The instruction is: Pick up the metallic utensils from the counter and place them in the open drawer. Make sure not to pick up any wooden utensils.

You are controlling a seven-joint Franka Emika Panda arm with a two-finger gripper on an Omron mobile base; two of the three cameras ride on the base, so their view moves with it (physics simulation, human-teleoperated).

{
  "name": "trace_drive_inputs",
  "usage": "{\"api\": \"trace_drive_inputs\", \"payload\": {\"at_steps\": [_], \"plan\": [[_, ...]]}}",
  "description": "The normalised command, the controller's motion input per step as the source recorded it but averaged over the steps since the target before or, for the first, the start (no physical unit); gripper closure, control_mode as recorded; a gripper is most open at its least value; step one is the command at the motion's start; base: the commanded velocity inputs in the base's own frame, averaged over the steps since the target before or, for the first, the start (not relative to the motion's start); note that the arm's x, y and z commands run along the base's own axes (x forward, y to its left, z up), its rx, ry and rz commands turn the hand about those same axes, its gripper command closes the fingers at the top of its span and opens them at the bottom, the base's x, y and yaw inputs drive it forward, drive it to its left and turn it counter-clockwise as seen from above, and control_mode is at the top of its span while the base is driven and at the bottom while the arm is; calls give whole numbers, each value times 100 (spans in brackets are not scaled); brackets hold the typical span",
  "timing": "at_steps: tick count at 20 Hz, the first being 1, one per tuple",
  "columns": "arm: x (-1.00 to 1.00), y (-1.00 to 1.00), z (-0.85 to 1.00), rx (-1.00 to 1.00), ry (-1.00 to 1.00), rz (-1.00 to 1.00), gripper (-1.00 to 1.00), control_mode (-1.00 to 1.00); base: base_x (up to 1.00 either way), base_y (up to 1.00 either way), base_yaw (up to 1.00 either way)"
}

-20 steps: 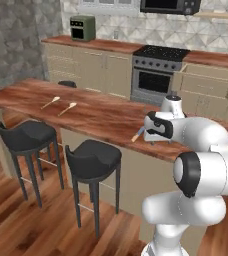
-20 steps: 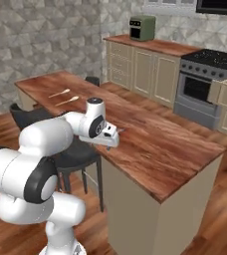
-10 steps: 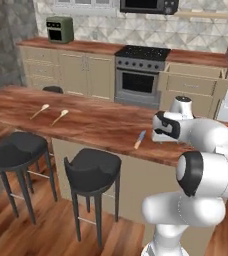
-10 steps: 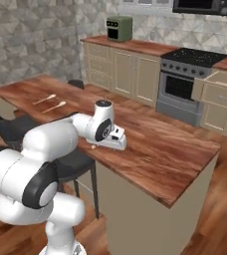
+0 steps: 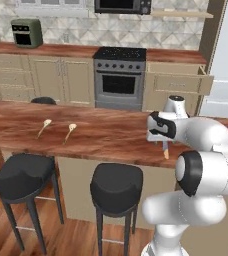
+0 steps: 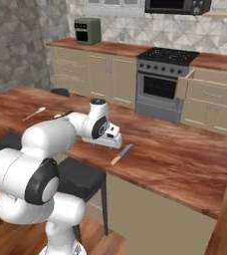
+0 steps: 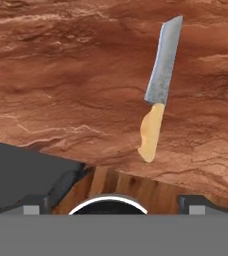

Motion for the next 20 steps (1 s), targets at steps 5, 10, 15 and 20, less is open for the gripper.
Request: {"api": "trace_drive_inputs", "payload": {"at_steps": [5, 10, 15, 20], "plan": [[0, 0, 0, 0, 0, 0, -100, 100, 2, -42, -29], [0, 0, 0, 0, 0, 0, -100, 100, 37, -37, -18], [18, 10, -1, 0, 2, -6, -100, -100, 28, 15, -10], [-8, 30, -22, -3, 14, -5, -100, -100, 0, 0, 0]]}}
